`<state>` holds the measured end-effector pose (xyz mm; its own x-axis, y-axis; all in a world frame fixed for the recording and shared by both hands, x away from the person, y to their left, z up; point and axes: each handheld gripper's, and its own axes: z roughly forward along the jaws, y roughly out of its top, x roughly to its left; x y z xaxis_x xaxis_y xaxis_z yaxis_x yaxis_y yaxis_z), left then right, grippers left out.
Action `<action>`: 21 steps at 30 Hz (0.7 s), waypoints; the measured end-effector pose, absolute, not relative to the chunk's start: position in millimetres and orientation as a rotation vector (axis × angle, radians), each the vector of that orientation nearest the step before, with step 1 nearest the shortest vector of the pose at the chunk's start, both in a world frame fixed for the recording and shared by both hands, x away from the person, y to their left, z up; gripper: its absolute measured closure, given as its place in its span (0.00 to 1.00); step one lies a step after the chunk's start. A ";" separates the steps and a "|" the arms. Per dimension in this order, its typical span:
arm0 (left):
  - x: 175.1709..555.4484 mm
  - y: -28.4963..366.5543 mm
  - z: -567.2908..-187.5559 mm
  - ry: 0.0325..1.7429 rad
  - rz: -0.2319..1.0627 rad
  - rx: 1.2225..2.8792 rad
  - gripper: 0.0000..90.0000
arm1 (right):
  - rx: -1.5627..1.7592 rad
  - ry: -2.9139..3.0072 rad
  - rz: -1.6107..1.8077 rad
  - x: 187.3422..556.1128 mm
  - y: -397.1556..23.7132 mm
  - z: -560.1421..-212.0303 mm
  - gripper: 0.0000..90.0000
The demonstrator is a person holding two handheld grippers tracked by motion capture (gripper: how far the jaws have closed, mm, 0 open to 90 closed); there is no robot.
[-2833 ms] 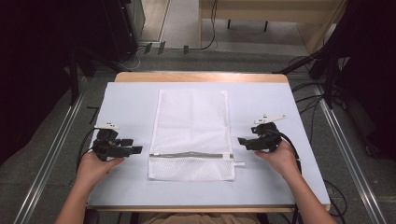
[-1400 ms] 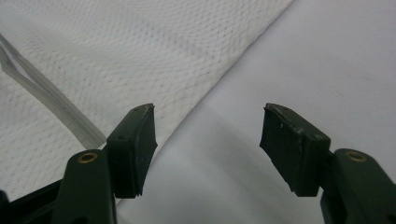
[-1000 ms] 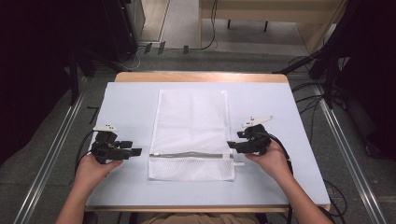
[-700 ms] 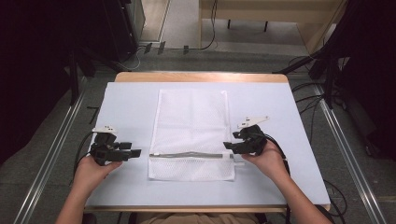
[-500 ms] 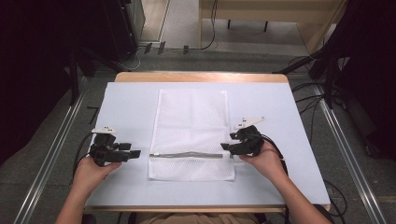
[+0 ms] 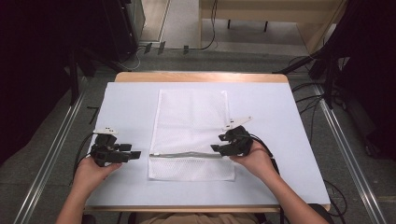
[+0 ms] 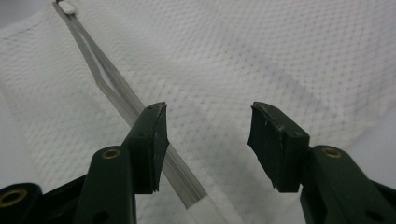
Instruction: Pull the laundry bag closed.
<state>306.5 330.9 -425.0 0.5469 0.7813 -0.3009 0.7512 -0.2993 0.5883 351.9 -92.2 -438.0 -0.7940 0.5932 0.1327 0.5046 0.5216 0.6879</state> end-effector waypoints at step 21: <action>305.7 332.7 -423.2 1.238 0.063 2.071 0.42 | 0.882 2.680 1.190 349.7 -54.3 -429.2 0.59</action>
